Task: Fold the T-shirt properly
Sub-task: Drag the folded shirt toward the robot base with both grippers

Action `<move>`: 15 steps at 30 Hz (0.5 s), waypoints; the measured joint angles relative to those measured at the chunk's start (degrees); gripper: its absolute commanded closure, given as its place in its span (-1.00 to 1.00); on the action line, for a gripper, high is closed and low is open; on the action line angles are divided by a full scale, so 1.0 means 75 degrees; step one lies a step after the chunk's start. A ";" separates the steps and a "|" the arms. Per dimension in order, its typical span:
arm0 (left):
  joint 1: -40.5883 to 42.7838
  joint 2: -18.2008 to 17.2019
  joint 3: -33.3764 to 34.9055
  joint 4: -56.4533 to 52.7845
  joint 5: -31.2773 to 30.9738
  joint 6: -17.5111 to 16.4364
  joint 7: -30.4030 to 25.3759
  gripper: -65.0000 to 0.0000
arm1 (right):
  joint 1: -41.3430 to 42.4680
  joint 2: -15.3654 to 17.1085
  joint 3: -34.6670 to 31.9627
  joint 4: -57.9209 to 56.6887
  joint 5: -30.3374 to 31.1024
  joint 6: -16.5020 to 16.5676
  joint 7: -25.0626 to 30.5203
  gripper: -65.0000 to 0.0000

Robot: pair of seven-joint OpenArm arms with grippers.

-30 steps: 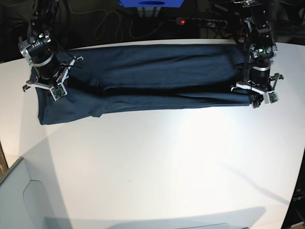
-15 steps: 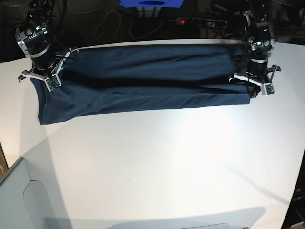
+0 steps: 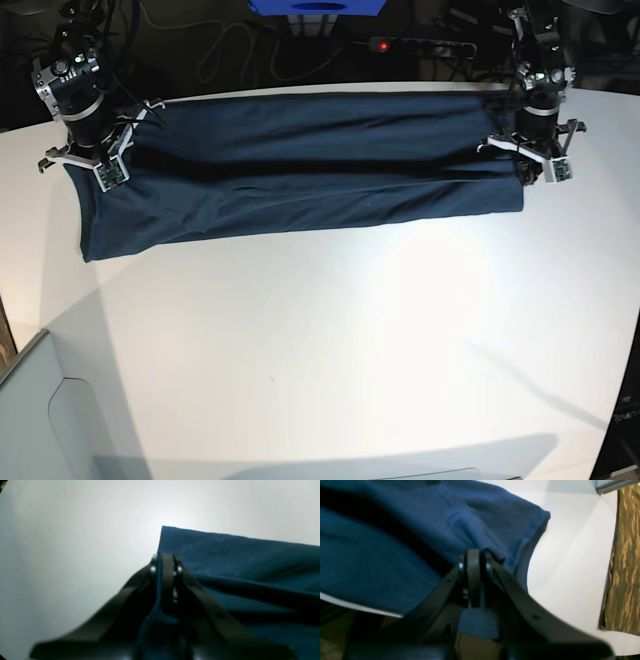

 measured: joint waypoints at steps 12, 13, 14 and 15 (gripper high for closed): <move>-0.0082 0.0169 0.0012 -0.0058 0.0000 0.0000 -0.0041 1.00 | -0.0976 0.0012 -0.0003 0.0009 -0.0029 0.0000 0.0717 1.00; -0.0082 0.0169 0.0012 -0.0058 0.0000 0.0000 -0.0029 1.00 | -0.1008 0.0009 -0.0003 0.0006 -0.0041 0.0000 0.0714 1.00; -0.0082 0.0166 0.0009 -0.0058 0.0003 0.0000 -0.0026 1.00 | -0.1014 0.0017 0.0000 0.0006 -0.0026 0.0000 0.0726 1.00; -0.0082 0.0166 0.0006 -0.0058 0.0003 0.0003 -0.0026 1.00 | -0.1008 0.0017 0.0000 0.0006 -0.0058 0.0000 0.0717 1.00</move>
